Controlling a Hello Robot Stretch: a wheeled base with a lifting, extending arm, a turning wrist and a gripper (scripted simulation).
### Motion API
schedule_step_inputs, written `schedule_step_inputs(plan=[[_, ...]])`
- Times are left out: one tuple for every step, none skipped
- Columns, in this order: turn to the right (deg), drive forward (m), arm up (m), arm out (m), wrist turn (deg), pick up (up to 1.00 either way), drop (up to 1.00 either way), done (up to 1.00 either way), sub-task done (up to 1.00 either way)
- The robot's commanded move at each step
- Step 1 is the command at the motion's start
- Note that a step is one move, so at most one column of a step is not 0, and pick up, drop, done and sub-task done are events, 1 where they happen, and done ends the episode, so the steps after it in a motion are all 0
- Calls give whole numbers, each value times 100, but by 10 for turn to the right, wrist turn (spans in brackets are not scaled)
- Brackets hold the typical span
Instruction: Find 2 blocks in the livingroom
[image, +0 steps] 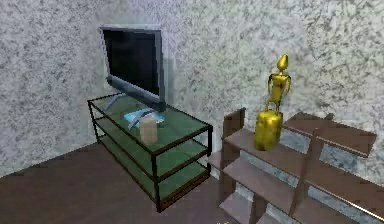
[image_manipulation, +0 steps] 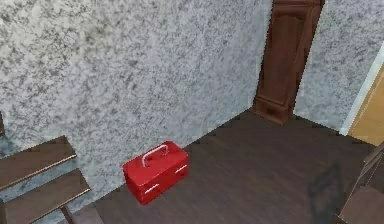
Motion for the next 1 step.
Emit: schedule_step_inputs(plan=[[0, 50, 0, 0, 0, 0, 0, 0, 0]])
